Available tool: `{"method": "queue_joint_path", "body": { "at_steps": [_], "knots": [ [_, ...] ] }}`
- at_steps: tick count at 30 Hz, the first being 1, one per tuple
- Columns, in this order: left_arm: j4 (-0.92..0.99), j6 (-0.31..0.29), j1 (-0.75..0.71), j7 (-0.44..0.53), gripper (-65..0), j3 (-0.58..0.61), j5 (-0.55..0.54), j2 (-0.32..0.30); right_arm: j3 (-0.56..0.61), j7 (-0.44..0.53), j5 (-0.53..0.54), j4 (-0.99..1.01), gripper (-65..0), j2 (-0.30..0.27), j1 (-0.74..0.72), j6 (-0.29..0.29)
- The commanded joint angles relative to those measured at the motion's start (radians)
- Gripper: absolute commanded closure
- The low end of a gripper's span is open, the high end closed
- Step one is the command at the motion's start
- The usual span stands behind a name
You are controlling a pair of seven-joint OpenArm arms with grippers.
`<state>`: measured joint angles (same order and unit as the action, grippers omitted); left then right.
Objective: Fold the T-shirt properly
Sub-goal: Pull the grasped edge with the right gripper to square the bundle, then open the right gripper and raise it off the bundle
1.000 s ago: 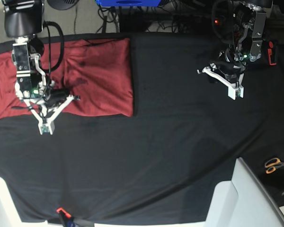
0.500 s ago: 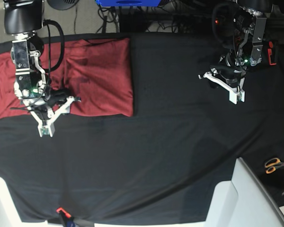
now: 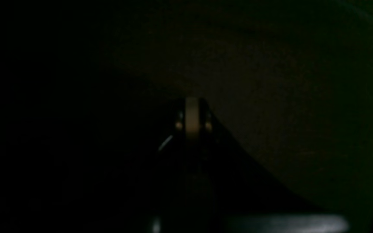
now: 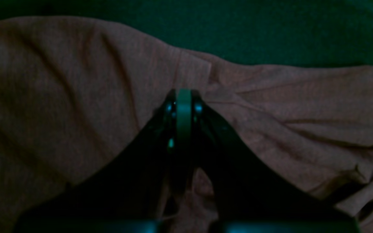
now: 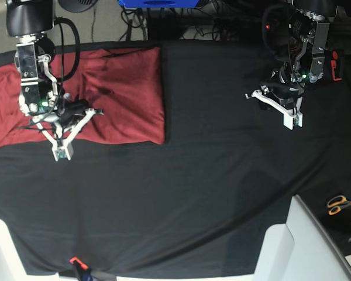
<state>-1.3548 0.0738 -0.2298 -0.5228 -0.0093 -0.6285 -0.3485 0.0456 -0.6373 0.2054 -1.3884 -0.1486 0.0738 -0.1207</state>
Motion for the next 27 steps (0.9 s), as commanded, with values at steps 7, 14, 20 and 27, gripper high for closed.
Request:
{"method": "queue_joint_path", "body": {
  "at_steps": [7, 14, 20, 27],
  "knots": [
    [-0.001, 0.008, 0.0, -0.023, 0.0, -0.005, 0.009, -0.007, -0.008, 0.017, -0.002, -0.016, -0.5, -0.01, 0.021, -0.003],
    [-0.001, 0.008, 0.0, -0.023, 0.0, 0.002, 0.009, -0.007, -0.01, 0.017, -0.004, -0.062, -0.6, -0.01, 0.025, -0.001],
    [-0.001, 0.008, 0.0, -0.023, 0.0, -0.005, 0.009, -0.007, -0.043, 0.015, -0.002, -0.294, -0.9, -0.013, 0.064, -0.001],
    [-0.001, 0.008, -0.004, -0.021, 0.0, -0.005, 0.009, -0.007, -0.413, -0.002, 0.236, -0.34, -30.3, 0.01, 0.057, -0.098]
  ]
}}
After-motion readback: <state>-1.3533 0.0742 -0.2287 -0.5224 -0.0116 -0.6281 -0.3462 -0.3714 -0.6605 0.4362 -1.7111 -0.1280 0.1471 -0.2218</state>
